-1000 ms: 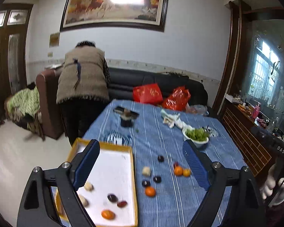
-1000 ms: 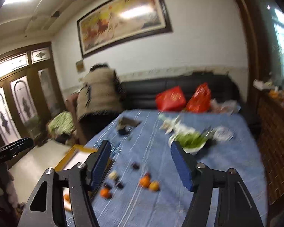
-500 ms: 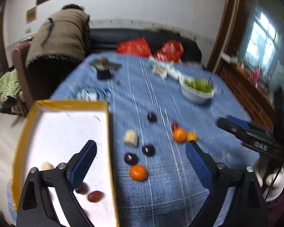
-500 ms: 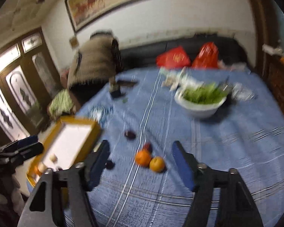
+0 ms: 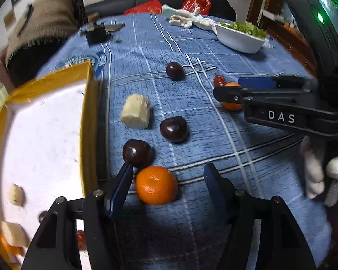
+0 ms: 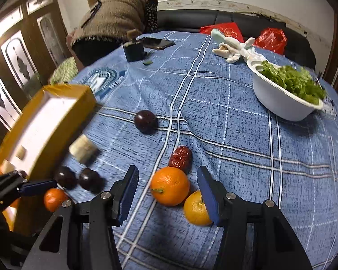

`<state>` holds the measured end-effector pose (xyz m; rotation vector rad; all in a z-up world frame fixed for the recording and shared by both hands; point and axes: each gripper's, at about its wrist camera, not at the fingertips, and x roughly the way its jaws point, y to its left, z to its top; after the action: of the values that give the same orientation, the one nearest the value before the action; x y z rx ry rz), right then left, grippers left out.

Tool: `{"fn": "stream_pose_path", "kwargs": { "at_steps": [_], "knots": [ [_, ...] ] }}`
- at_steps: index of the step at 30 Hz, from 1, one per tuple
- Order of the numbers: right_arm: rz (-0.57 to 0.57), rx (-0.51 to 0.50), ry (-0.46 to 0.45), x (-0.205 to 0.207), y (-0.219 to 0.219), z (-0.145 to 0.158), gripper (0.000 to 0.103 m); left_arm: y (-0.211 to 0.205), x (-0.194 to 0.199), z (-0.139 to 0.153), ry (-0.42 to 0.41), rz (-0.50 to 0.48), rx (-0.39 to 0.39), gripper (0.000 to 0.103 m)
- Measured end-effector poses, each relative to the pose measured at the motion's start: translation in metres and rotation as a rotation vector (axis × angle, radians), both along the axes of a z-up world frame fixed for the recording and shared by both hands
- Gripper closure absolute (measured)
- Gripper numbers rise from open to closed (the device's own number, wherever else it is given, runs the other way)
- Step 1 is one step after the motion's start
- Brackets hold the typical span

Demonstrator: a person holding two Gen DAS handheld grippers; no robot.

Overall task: Organize fruits
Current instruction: 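Move both tools back over the tangerines on the tablecloth, then grasp a tangerine with the left tool while the right tool grasps another tangerine, then carry both tangerines into the white tray and open both tools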

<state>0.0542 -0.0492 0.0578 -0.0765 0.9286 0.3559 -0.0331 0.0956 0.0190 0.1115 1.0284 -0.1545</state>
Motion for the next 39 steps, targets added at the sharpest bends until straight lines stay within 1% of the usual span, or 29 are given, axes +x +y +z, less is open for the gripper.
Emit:
{"fn": "stream_pose_path", "kwargs": {
  "at_steps": [4,5,6,7,8,9,10,12,15,18,21,24,26,30,32,35,39],
  "knots": [
    [0.018,-0.047,-0.015,0.001,0.008,-0.003,0.044,-0.008,0.001,-0.006,0.006,-0.008,0.064,0.034],
    [0.022,-0.061,-0.019,0.001,0.009,-0.004,0.046,-0.010,0.001,-0.007,0.003,-0.009,0.076,0.034],
    [0.026,-0.077,-0.022,0.000,0.011,-0.005,0.060,-0.010,0.001,-0.006,-0.001,-0.009,0.077,0.034],
    [0.026,-0.091,-0.023,0.000,0.013,-0.006,0.064,-0.009,-0.001,-0.006,-0.005,-0.005,0.072,0.039],
    [0.024,-0.099,-0.030,-0.001,0.014,-0.006,0.065,-0.006,-0.002,-0.004,-0.019,0.006,0.077,0.055],
    [0.019,-0.093,-0.034,-0.004,0.013,-0.005,0.065,-0.005,-0.004,-0.001,-0.039,0.018,0.093,0.066],
    [0.024,-0.082,-0.039,-0.005,0.013,-0.004,0.065,-0.002,-0.006,0.001,-0.046,0.023,0.082,0.070],
    [0.016,-0.046,-0.043,-0.011,0.008,0.001,0.065,0.009,-0.008,0.004,-0.025,0.029,-0.019,0.070],
    [0.020,-0.001,-0.049,-0.022,0.004,0.011,0.065,0.016,-0.016,0.007,-0.033,0.056,-0.050,0.070],
    [0.028,0.036,-0.055,-0.038,0.001,0.021,0.064,0.024,-0.028,0.016,-0.044,0.077,-0.116,0.070],
    [0.021,0.047,-0.075,-0.057,0.000,0.032,0.064,0.030,-0.044,0.031,-0.082,0.087,-0.150,0.070],
    [0.017,0.054,-0.086,-0.072,0.002,0.040,0.064,0.042,-0.066,0.053,-0.159,0.092,-0.192,0.070],
    [0.014,0.041,-0.094,-0.083,0.005,0.045,0.064,0.050,-0.075,0.061,-0.192,0.104,-0.210,0.070],
    [0.015,0.044,-0.122,-0.106,0.010,0.059,0.064,0.072,-0.084,0.071,-0.217,0.145,-0.212,0.070],
    [0.024,0.048,-0.130,-0.113,0.016,0.065,0.064,0.089,-0.091,0.075,-0.235,0.179,-0.227,0.070],
    [0.054,0.022,-0.147,-0.121,0.038,0.074,0.064,0.112,-0.099,0.076,-0.247,0.233,-0.239,0.070],
    [0.115,0.024,-0.145,-0.127,0.074,0.077,0.064,0.148,-0.106,0.068,-0.235,0.317,-0.255,0.070]
  ]
}}
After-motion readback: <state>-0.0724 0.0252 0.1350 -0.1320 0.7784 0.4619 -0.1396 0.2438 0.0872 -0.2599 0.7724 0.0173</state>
